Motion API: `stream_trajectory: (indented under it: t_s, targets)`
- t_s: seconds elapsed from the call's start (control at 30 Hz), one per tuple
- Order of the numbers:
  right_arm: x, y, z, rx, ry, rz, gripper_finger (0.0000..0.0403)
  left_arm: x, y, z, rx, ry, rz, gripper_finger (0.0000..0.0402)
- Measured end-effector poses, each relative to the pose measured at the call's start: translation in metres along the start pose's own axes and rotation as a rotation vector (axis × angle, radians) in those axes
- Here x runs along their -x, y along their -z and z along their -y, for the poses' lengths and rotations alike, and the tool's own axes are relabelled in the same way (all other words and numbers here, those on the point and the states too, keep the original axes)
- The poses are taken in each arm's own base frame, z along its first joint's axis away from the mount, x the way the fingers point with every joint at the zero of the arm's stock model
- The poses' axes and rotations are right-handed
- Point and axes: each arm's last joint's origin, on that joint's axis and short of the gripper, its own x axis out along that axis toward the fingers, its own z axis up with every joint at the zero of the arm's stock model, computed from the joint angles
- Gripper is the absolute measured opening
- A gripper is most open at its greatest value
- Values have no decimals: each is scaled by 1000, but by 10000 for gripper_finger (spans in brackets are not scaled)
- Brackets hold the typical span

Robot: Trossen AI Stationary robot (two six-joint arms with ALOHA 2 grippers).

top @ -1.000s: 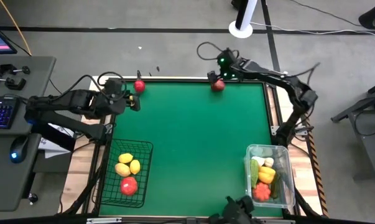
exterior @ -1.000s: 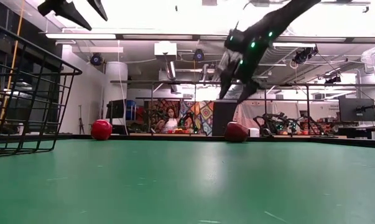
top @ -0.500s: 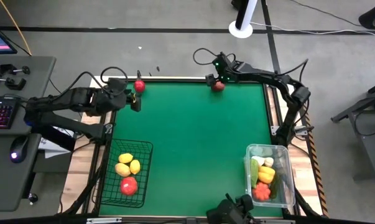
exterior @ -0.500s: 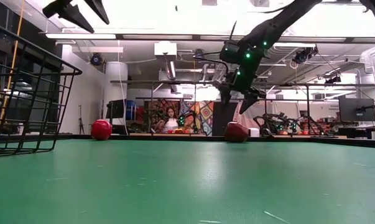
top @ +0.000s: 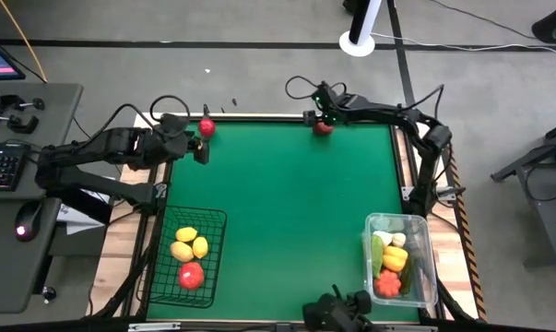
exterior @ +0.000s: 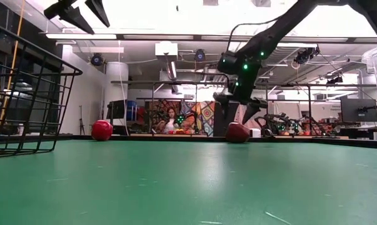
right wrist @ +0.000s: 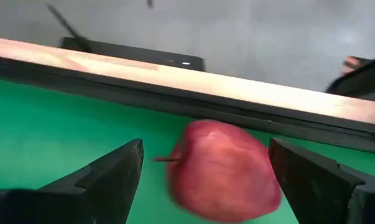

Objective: Sort produce into baskets
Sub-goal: Put the red apple into the black wire basket

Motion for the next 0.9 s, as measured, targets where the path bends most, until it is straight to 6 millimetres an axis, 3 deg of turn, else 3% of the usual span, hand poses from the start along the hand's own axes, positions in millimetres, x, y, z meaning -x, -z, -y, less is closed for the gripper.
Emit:
stream_trajectory:
  t_s: [0.17,0.43,0.9]
  targets:
    - [-8,3,-3,-23,27,12,337,-1,-1,-1,7,-4,-4,251]
    - [-28,19,3,-55,93,-127,337,-1,-1,-1,6,-4,-4,251]
    - [-18,46,-9,167,29,-339,337,-1,-1,-1,-65,-7,-2,251]
